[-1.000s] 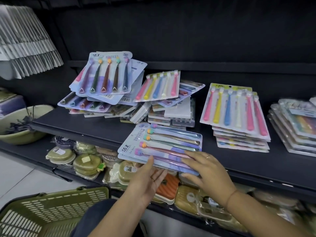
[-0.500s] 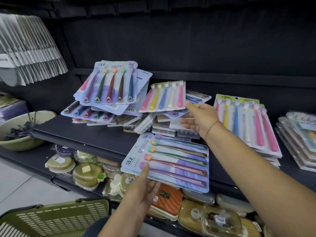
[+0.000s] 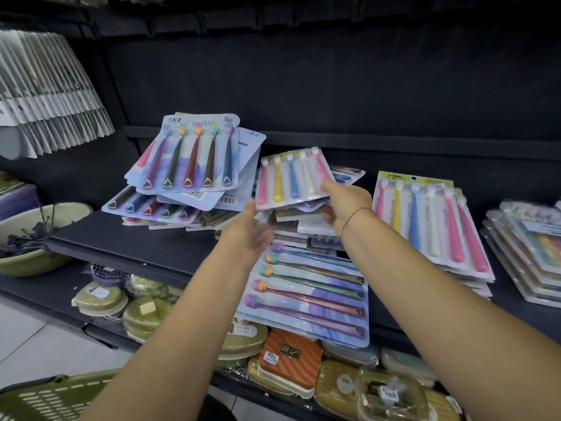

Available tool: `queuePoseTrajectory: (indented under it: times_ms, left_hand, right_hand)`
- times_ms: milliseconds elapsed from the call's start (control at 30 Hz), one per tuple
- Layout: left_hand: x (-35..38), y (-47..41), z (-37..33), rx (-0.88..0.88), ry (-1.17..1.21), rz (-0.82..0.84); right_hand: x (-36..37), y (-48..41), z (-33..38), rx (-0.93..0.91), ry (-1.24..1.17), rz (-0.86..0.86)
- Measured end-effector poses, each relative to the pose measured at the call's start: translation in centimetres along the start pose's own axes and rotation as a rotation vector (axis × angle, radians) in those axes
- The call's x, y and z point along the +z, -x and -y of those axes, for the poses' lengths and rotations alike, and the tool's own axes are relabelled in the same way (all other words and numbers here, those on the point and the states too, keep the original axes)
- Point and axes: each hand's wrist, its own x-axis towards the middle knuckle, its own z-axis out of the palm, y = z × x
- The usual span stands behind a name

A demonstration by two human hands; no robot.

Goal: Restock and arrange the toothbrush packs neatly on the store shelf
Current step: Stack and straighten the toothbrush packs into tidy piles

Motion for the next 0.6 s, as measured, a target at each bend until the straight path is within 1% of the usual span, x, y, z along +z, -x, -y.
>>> queuePoseTrajectory:
  times_ms: [33,67,167,233,367,433,500,600]
  left_hand:
    - [0.6,-0.6,-0.1,-0.058,0.024,0.046]
    - [1.0,-1.0,-0.1,-0.065,0.011,0.071]
    - [1.7,-1.5,0.8,-0.019,-0.019,0.141]
    - [2.5,-1.4,1.8,0.052,-0.013,0.184]
    - [5.4,0.4,3.9,0.252,-0.102,0.252]
    - [7.4,1.6,5.0,0.315,-0.157,0.316]
    - [9.4,2.6,6.3,0.379,-0.253,0.378]
    - [11.4,2.3,8.7,0.475,-0.570,0.381]
  right_hand:
    - [-0.5,0.1,0.2,-0.007,-0.011,-0.016]
    - [-1.2,0.3,0.3,-0.020,-0.020,-0.022]
    - [-4.3,2.1,0.3,-0.060,-0.121,0.004]
    - [-6.8,3.6,0.0,-0.084,-0.149,-0.007]
    - [-11.8,5.8,-0.9,-0.117,-0.175,-0.020]
    - [-14.3,6.6,-1.3,-0.145,-0.262,-0.070]
    - [-16.5,6.9,-1.6,-0.150,-0.384,-0.152]
    - [-18.6,6.2,-2.1,-0.117,-0.438,-0.270]
